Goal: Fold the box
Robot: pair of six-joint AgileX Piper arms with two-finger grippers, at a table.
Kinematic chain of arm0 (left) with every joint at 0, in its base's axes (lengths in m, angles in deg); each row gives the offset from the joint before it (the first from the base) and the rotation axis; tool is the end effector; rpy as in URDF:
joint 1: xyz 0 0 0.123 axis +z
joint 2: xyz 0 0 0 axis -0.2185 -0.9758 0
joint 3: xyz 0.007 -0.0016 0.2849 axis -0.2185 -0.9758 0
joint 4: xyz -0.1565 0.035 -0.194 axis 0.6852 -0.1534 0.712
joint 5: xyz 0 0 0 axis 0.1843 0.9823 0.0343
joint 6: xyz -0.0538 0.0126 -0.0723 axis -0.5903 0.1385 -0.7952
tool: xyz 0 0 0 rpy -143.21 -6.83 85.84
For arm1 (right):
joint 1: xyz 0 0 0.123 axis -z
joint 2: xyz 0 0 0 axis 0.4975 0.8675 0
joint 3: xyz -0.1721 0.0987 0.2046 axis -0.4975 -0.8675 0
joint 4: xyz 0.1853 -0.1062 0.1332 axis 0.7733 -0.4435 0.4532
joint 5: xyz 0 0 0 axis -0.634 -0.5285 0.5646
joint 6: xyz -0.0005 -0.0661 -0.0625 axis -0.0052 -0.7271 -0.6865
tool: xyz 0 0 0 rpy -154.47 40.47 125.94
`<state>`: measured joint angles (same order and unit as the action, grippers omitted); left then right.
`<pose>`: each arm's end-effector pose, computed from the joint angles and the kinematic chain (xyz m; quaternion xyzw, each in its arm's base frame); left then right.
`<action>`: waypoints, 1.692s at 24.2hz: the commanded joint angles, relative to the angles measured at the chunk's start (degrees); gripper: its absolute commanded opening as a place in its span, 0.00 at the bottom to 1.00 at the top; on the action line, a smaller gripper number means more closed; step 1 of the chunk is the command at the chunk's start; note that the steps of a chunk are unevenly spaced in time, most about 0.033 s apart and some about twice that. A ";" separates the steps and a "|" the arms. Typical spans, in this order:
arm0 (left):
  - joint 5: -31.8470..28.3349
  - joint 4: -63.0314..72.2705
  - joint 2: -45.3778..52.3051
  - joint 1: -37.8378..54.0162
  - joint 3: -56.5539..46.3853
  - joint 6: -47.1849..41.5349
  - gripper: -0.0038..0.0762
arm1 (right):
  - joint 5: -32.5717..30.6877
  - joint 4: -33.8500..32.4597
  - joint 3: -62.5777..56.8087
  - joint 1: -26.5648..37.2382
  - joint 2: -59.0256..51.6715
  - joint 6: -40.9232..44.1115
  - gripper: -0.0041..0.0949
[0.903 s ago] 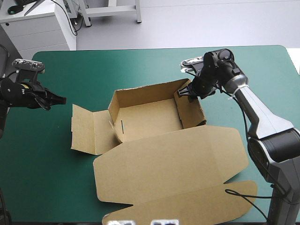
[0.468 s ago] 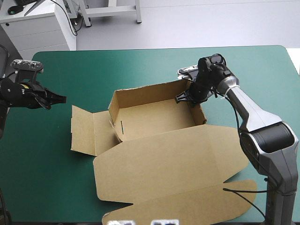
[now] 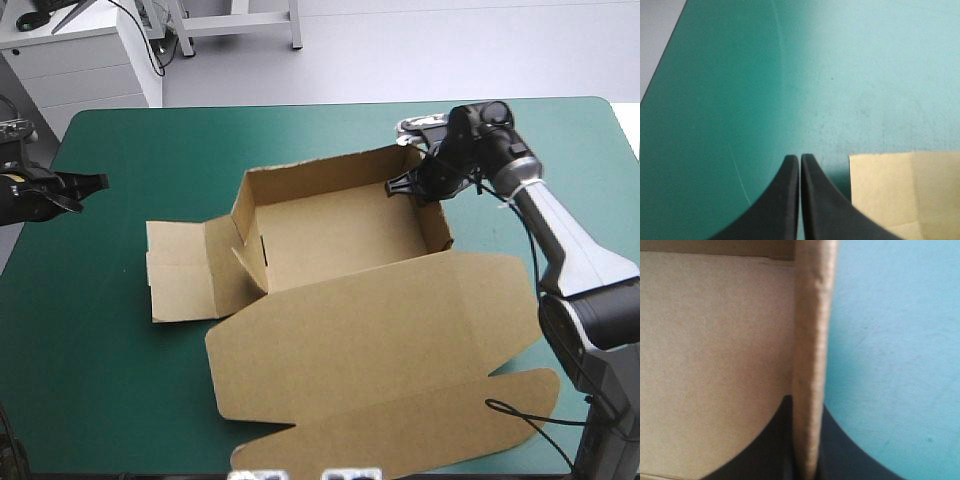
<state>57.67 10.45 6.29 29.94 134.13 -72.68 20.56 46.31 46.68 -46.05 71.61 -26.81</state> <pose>0.2795 0.0702 0.3923 -0.0979 0.9116 -0.0194 0.3987 0.3973 0.1265 0.3234 -0.1506 0.9665 0.0834 0.1905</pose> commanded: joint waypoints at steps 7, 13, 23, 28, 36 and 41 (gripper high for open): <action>-0.98 17.14 -3.49 6.85 1.43 7.20 0.04 | 1.47 11.89 1.64 12.06 -17.84 -5.17 0.02; 12.76 53.35 -10.62 6.85 1.43 24.44 0.04 | -0.08 25.13 1.64 18.44 -22.03 -10.44 0.02; 23.84 67.82 -8.37 -0.85 1.43 29.27 0.04 | 4.19 31.29 1.53 17.76 -22.02 -11.78 0.02; 23.84 67.93 -5.02 -3.75 1.43 30.02 0.04 | 5.88 30.87 1.53 17.76 -22.02 -12.19 0.02; 23.42 70.69 -0.31 -4.38 1.43 30.52 0.04 | 6.87 31.07 1.53 17.76 -21.44 -12.29 0.02; 23.42 70.04 2.64 -4.38 1.43 30.39 0.04 | 8.00 30.72 1.53 14.55 -20.95 -12.29 0.02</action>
<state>77.14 75.81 5.49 25.98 134.13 -42.28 24.44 73.48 46.68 -29.51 52.57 -39.40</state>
